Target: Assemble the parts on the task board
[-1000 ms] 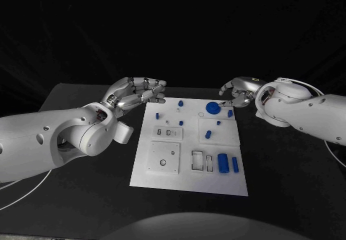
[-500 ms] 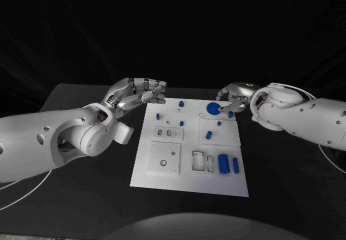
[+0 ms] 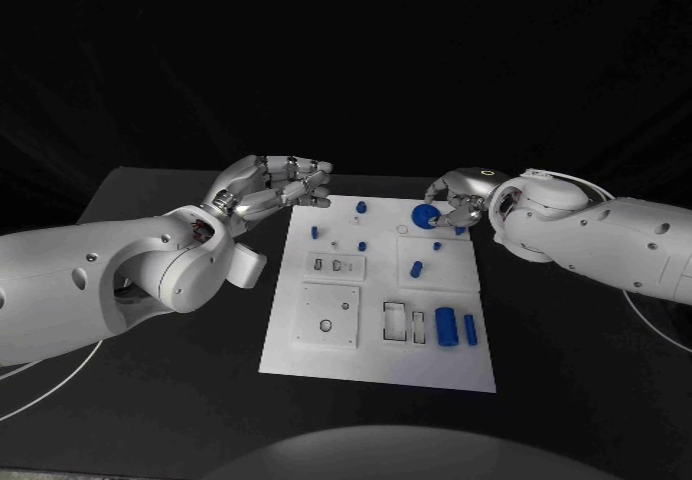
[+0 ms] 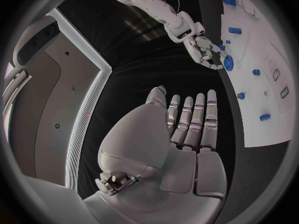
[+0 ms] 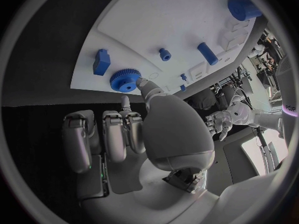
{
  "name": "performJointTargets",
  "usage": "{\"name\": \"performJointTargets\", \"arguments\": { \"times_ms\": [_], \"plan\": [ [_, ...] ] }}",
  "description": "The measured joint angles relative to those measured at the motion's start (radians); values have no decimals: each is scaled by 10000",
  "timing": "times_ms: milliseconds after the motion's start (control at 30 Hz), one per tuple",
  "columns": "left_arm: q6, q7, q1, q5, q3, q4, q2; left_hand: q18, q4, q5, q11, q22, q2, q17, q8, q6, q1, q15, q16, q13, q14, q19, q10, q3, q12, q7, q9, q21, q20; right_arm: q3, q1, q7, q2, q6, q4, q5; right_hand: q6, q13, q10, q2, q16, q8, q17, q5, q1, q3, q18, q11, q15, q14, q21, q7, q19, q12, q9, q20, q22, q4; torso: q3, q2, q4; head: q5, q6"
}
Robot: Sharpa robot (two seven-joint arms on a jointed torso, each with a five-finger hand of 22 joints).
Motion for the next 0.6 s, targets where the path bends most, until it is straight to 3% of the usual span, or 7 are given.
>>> {"name": "performJointTargets", "arguments": {
  "times_ms": [233,600],
  "plan": [
    [6,-7,0,0,0,19,-19,0,0,0,35,0,0,1,0,0,0,0,0,0,0,0,37,0,0,0,0,0,0,0,-58,-28,169,0,-223,-42,-74,0,0,1,0,-6,-1,-93,-1,0,1,0,1,0,0,3,0,0,-1,0,-1,0,2,0,4,25,-33],
    [32,-30,0,1,0,23,-9,-1,0,0,35,0,0,1,0,0,0,0,0,1,0,0,37,0,0,0,0,0,0,2,-95,-65,384,24,-434,-126,-322,-2,0,35,0,-390,-2,-32,-35,0,2,0,1,0,-48,0,0,0,-264,0,-2,1,0,-1,0,20,-73]
  ]
}}
